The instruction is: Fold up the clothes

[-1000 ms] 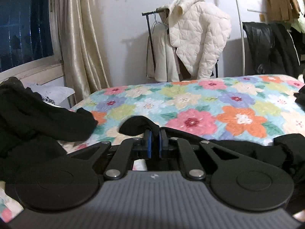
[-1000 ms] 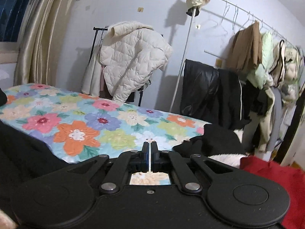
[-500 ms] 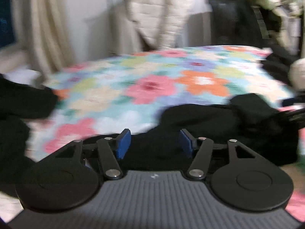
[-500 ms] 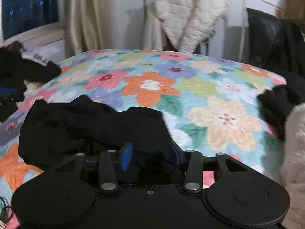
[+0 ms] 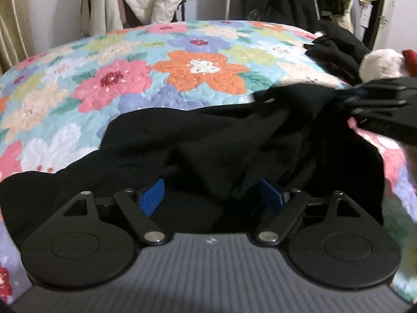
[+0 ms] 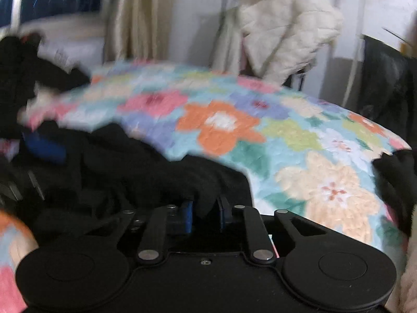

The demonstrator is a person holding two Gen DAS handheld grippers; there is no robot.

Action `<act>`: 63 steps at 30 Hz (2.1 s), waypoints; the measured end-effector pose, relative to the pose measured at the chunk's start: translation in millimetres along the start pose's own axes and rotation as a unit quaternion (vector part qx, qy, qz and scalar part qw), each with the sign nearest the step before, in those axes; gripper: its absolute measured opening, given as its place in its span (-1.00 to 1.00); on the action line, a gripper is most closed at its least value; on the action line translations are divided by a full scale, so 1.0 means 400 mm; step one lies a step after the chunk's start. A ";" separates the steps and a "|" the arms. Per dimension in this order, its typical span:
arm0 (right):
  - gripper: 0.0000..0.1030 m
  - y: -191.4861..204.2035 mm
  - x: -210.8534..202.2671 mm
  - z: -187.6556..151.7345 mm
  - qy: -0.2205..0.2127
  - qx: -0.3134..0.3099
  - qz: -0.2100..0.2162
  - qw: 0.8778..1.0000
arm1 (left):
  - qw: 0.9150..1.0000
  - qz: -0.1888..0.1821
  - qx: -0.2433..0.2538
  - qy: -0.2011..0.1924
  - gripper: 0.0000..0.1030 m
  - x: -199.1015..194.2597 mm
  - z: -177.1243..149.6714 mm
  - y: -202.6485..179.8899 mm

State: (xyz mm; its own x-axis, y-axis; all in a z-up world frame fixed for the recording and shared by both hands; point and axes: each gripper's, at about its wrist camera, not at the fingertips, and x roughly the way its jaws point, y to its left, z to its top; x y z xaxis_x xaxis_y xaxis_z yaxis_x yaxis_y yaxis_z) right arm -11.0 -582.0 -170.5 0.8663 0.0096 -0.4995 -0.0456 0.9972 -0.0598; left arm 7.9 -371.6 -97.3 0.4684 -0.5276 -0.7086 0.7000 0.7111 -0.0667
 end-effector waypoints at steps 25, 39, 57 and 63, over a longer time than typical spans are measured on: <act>-0.09 -0.185 -0.064 -0.025 0.063 0.163 -0.085 0.981 | 0.987 0.060 -0.144 0.023 -0.20 -0.201 -0.117 0.186; 0.11 -0.132 -0.134 -0.104 0.115 0.313 0.009 0.943 | 0.954 -0.052 -0.291 0.055 0.17 -0.144 -0.181 0.190; -0.77 -0.092 -0.149 -0.118 0.020 0.272 0.095 0.958 | 0.982 -0.027 -0.164 -0.094 -0.92 -0.308 -0.044 0.126; -0.77 -0.079 -0.349 -0.039 -0.024 0.272 0.119 0.954 | 0.983 -0.061 -0.173 0.024 -0.91 -0.362 -0.139 0.131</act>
State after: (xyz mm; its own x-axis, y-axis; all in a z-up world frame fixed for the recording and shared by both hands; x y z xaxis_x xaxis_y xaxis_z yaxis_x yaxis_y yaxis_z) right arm -138.3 -616.1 -112.2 0.8857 0.2320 -0.4022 0.0098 0.8567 0.5157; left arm -53.0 -232.1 -37.2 0.3618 -0.6020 -0.7119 0.5200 0.7641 -0.3818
